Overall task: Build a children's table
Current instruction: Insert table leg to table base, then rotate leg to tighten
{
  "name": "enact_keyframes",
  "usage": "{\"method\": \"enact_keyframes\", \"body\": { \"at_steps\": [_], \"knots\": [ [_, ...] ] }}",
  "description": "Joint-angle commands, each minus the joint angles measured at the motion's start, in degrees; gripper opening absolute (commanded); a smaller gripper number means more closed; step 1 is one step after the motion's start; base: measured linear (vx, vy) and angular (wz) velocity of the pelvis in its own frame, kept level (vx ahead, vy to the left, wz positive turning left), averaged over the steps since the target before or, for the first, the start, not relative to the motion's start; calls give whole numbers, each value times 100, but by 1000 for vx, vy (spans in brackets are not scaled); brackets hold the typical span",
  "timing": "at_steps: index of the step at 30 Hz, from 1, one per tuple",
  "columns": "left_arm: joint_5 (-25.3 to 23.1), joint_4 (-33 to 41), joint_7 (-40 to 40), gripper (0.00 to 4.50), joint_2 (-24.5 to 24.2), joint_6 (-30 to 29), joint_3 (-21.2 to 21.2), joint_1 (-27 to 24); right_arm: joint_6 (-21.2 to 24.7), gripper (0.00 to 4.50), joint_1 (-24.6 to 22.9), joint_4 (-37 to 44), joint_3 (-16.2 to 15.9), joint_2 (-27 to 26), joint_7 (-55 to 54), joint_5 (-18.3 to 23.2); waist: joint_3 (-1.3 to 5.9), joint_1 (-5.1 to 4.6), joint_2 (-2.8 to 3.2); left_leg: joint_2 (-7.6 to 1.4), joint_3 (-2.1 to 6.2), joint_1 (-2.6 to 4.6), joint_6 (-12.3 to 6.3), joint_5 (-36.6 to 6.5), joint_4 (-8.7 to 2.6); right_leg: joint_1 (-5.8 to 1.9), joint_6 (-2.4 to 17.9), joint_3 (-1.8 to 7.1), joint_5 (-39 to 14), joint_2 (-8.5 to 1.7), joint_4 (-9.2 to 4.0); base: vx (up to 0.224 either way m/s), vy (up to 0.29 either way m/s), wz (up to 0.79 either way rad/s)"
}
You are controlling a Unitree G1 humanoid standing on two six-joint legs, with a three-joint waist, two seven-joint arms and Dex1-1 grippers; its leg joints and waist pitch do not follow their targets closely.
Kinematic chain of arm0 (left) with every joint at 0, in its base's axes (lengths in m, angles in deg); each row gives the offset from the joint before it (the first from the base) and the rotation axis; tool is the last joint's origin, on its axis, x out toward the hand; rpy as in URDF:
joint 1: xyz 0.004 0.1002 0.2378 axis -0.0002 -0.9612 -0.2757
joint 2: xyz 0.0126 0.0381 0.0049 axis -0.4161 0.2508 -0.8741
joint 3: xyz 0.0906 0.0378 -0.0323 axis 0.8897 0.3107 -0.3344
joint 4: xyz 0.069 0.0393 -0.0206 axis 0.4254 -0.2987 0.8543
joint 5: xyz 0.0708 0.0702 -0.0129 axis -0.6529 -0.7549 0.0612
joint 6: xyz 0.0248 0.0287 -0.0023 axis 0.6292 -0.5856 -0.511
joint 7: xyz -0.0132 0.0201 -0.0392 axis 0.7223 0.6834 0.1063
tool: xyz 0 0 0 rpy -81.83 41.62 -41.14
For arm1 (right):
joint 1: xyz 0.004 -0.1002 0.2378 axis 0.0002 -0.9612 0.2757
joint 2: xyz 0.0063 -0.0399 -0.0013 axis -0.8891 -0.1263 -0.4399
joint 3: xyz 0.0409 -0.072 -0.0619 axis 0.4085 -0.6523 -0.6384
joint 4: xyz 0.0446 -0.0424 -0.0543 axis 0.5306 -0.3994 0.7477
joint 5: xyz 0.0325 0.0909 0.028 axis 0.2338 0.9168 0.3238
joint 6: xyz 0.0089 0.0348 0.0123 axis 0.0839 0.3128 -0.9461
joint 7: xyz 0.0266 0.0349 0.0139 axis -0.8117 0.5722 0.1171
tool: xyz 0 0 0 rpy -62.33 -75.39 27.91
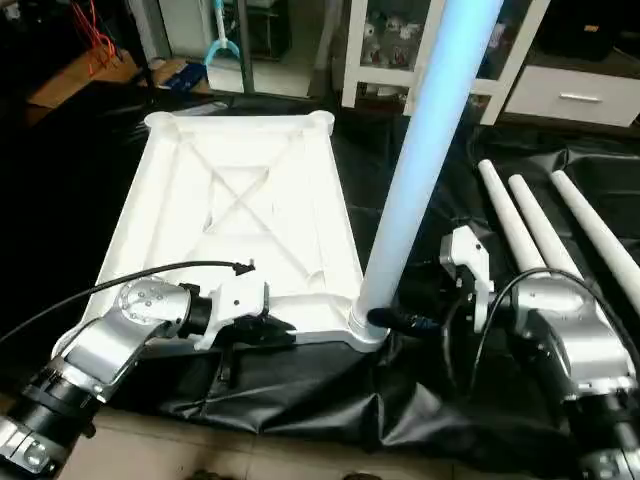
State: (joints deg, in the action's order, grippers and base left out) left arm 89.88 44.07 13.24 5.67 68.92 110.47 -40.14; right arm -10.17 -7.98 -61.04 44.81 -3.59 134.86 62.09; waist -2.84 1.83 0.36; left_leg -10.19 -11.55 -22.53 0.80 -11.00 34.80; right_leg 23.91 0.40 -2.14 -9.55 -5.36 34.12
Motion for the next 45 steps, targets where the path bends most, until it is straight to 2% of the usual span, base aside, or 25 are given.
{"method": "enact_keyframes", "body": {
  "at_steps": [1, 5, 7, 9, 12, 14, 18, 19, 22, 24, 25, 26, 30, 32, 34, 35, 36, 37, 39, 40, 41, 42, 43, 44, 45],
  "knots": [
    [181, 141, -126, 0, 61, 169, 31, 94, -77, 371, 175, -149, -78, 33, 201, -78, 459, 10, -64, -295, 99, 158, -835, -248, -299, -340, 1689, 135, -9, -236, -195, 0, 0, 0],
    [160, 127, -155, 0, 74, 170, 36, 101, -194, 335, 369, -386, -198, -40, 371, -156, 480, 18, -77, -293, 93, 145, -928, -53, -269, -344, 1754, 128, 260, -227, -156, 0, 0, 0],
    [151, 101, -171, 0, 80, 169, 49, 122, -329, 322, 514, -587, -324, -103, 582, -284, 486, 30, -52, -290, 93, 135, -975, 7, -257, -346, 1787, 119, 340, -230, -148, 0, 0, 0],
    [142, 83, -175, 0, 80, 177, 56, 133, -389, 314, 573, -675, -377, -122, 670, -337, 488, 37, -58, -291, 93, 141, -979, 18, -255, -346, 1808, 116, 365, -222, -142, 0, 0, 0],
    [126, 68, -177, 0, 71, 182, 64, 145, -509, 283, 687, -837, -495, -133, 841, -431, 491, 45, -75, -294, 92, 138, -969, -4, -253, -351, 1825, 111, 324, -223, -140, 0, 0, 0],
    [119, 69, -178, 0, 68, 179, 63, 146, -542, 253, 738, -906, -518, -147, 909, -454, 493, 57, -63, -300, 93, 145, -980, 45, -249, -346, 1828, 115, 373, -222, -129, 0, 0, 0],
    [108, 75, -170, 0, 56, 178, 56, 136, -616, 233, 828, -1084, -518, -183, 1011, -492, 494, 60, -68, -298, 89, 140, -1011, 63, -239, -344, 1851, 113, 389, -223, -123, 0, 0, 0],
    [103, 79, -169, 0, 43, 183, 56, 120, -636, 212, 833, -1117, -519, -193, 1024, -496, 496, 63, -75, -293, 87, 137, -1006, 50, -235, -350, 1848, 116, 384, -228, -121, 0, 0, 0],
    [95, 92, -173, 0, 15, 182, 57, 91, -642, 205, 819, -1137, -510, -218, 1019, -487, 498, 62, -73, -290, 94, 130, -1009, 68, -233, -355, 1838, 111, 400, -222, -115, 0, 0, 0],
    [90, 94, -162, 0, -4, 166, 51, 64, -620, 199, 811, -1216, -383, -341, 817, -427, 498, 63, -45, -292, 97, 129, -1005, 80, -232, -352, 1833, 111, 397, -224, -113, 0, 0, 0],
    [89, 94, -153, 0, -5, 155, 46, 57, -621, 199, 815, -1254, -343, -380, 740, -417, 497, 52, -55, -289, 97, 121, -995, 66, -233, -352, 1836, 106, 382, -217, -114, 0, 0, 0],
    [55, 78, -69, 0, 6, 83, 34, 46, -676, 197, 847, -1443, -181, -527, 459, -389, 496, 42, -57, -290, 96, 120, -972, 24, -234, -351, 1833, 107, 335, -221, -117, 0, 0, 0],
    [-166, -53, 321, 0, 66, -104, 18, 67, -769, 195, 816, -1688, 40, -755, -234, -443, 487, 1, -53, -281, 93, 123, -858, -121, -240, -344, 1806, 113, 158, -214, -140, 0, 0, 0],
    [-337, -259, 1050, 0, 334, -678, -152, 160, -828, 195, 626, -1705, 113, -1013, -1113, -651, 458, -35, -59, -280, 91, 137, -667, -319, -262, -329, 1749, 133, -129, -213, -175, 0, 0, 0],
    [-349, -323, 1383, 0, 503, -979, -268, 227, -765, 194, 523, -1623, 150, -1179, -1571, -737, 454, -48, -70, -255, 97, 144, -520, -492, -276, -343, 1656, 131, -467, -215, -217, 0, 0, 0],
    [-308, -420, 1862, 0, 807, -1400, -472, 363, -751, 194, 415, -1601, 195, -1471, -2296, -913, 447, -71, -113, -259, 90, 132, -474, -503, -285, -347, 1609, 141, -504, -214, -220, 0, 0, 0],
    [-294, -439, 1944, 0, 865, -1476, -511, 387, -748, 193, 397, -1600, 199, -1521, -2404, -938, 438, -79, -89, -256, 91, 137, -440, -476, -288, -334, 1604, 144, -501, -210, -214, 0, 0, 0],
    [-193, -566, 2427, 0, 1218, -1890, -747, 544, -816, 193, 340, -1702, 238, -1840, -3155, -1187, 456, -110, -89, -242, 93, 139, -426, -523, -281, -340, 1581, 138, -565, -212, -232, 0, 0, 0],
    [-193, -566, 2427, 0, 1218, -1890, -747, 544, -816, 193, 340, -1702, 238, -1840, -3155, -1187, 465, -143, -98, -221, 108, 123, -409, -538, -279, -358, 1540, 123, -640, -209, -248, 0, 0, 0],
    [-22, -815, 3025, 0, 1709, -2191, -1075, 779, -1022, 193, 448, -2123, 205, -2213, -4191, -1542, 461, -176, -66, -226, 87, 124, -425, -543, -265, -321, 1572, 136, -588, -209, -244, 0, 0, 0],
    [154, -1064, 3711, 0, 2229, -2347, -1451, 1028, -1222, 192, 644, -2604, 238, -2604, -5221, -1725, 472, -220, -66, -207, 92, 114, -379, -458, -256, -312, 1594, 131, -531, -204, -241, 0, 0, 0],
    [172, -1089, 3783, 0, 2283, -2362, -1490, 1054, -1242, 191, 665, -2654, 242, -2644, -5326, -1742, 472, -220, -66, -207, 92, 114, -379, -458, -256, -312, 1594, 131, -531, -204, -241, 0, 0, 0],
    [369, -1245, 4098, 0, 2653, -2347, -1711, 1230, -1403, 191, 883, -3070, 366, -2987, -6209, -1774, 489, -264, -53, -181, 102, 109, -367, -478, -250, -340, 1603, 113, -500, -201, -268, 0, 0, 0],
    [373, -1248, 4105, 0, 2660, -2347, -1715, 1233, -1407, 191, 887, -3078, 369, -2994, -6226, -1774, 502, -276, -60, -168, 104, 88, -473, -441, -242, -366, 1625, 110, -384, -203, -267, 0, 0, 0],
    [447, -1295, 4231, 0, 2915, -2277, -1747, 1347, -1578, 191, 1127, -3460, 403, -3286, -6996, -1868, 515, -270, -47, -176, 107, 77, -531, -355, -231, -367, 1645, 112, -272, -216, -238, 0, 0, 0]
  ]
}}
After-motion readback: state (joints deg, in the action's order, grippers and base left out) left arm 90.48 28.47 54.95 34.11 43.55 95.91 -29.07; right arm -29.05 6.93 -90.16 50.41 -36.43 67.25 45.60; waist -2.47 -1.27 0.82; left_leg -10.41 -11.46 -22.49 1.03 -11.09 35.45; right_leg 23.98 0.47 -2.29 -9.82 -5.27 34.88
